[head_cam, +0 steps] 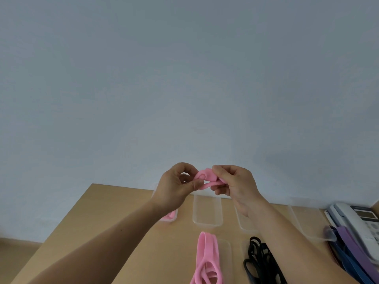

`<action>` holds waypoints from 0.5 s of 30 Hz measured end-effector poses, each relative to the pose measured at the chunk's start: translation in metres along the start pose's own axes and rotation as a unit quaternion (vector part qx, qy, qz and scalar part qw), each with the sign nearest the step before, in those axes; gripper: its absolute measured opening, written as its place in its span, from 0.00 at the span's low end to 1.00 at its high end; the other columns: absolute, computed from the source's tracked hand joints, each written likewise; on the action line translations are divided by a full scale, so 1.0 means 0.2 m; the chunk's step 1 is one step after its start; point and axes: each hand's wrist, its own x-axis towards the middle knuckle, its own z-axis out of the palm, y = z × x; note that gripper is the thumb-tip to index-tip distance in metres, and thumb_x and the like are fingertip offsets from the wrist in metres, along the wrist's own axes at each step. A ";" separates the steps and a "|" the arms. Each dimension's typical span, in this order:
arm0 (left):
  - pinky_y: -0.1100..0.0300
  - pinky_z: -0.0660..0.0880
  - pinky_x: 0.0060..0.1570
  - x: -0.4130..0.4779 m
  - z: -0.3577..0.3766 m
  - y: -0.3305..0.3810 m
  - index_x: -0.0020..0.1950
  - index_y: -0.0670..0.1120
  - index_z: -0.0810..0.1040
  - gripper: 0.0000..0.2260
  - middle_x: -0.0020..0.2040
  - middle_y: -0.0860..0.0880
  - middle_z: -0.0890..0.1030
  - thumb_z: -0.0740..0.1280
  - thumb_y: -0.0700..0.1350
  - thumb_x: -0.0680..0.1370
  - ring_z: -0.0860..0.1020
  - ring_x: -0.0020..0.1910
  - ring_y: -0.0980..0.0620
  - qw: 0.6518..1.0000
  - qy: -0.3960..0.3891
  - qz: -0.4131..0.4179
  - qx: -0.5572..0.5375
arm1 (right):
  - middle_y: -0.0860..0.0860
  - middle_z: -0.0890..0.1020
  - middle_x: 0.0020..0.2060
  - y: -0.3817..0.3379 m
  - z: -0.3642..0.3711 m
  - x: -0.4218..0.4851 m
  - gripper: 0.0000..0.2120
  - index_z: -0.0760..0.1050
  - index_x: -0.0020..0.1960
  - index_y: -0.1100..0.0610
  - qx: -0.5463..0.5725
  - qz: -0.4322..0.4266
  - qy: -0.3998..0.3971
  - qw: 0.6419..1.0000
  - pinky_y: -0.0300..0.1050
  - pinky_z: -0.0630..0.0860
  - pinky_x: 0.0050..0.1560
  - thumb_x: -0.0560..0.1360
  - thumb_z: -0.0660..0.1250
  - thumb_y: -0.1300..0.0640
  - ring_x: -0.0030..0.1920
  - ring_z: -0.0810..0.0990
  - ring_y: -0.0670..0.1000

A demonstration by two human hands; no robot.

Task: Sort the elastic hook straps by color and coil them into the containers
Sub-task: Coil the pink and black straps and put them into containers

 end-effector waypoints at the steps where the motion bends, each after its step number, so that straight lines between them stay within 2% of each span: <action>1: 0.65 0.74 0.35 0.00 0.00 0.01 0.44 0.50 0.80 0.07 0.37 0.50 0.85 0.77 0.46 0.72 0.82 0.36 0.54 1.000 0.003 0.002 -0.001 | 0.59 0.85 0.35 0.00 0.00 0.00 0.10 0.83 0.46 0.62 0.001 0.001 -0.001 1.000 0.44 0.79 0.32 0.74 0.74 0.54 0.32 0.82 0.56; 3: 0.67 0.74 0.34 -0.01 -0.01 0.01 0.45 0.48 0.80 0.08 0.35 0.50 0.84 0.78 0.46 0.72 0.82 0.34 0.55 1.000 0.004 0.007 -0.006 | 0.59 0.84 0.35 -0.01 0.01 0.00 0.09 0.83 0.44 0.61 0.003 0.003 -0.002 1.000 0.44 0.79 0.32 0.74 0.74 0.55 0.32 0.82 0.56; 6: 0.63 0.77 0.36 0.00 -0.02 0.02 0.46 0.45 0.81 0.08 0.37 0.49 0.84 0.77 0.45 0.72 0.83 0.34 0.51 1.000 0.011 0.006 -0.013 | 0.59 0.84 0.34 -0.01 0.02 0.00 0.09 0.83 0.44 0.62 0.004 0.004 -0.002 1.000 0.44 0.79 0.31 0.74 0.74 0.55 0.31 0.82 0.56; 10: 0.66 0.76 0.37 0.01 -0.03 0.01 0.45 0.47 0.80 0.07 0.36 0.48 0.85 0.76 0.46 0.73 0.82 0.34 0.54 1.000 -0.019 -0.018 0.007 | 0.59 0.84 0.36 -0.01 0.02 -0.01 0.09 0.83 0.46 0.63 -0.021 0.003 -0.012 1.000 0.44 0.78 0.32 0.75 0.73 0.56 0.31 0.81 0.55; 13: 0.57 0.78 0.44 0.01 -0.05 0.01 0.47 0.49 0.81 0.07 0.40 0.47 0.85 0.77 0.47 0.73 0.83 0.40 0.51 0.998 -0.055 -0.025 -0.001 | 0.59 0.84 0.36 -0.01 -0.01 -0.02 0.10 0.83 0.46 0.64 -0.031 0.011 -0.018 0.999 0.43 0.78 0.31 0.75 0.72 0.56 0.30 0.81 0.55; 15: 0.54 0.79 0.48 0.01 -0.06 0.03 0.48 0.51 0.82 0.08 0.43 0.47 0.86 0.77 0.52 0.73 0.84 0.44 0.47 0.995 -0.086 -0.030 -0.027 | 0.59 0.84 0.35 -0.02 -0.03 -0.03 0.11 0.83 0.46 0.64 -0.023 0.025 -0.032 0.999 0.43 0.78 0.31 0.75 0.72 0.55 0.30 0.81 0.55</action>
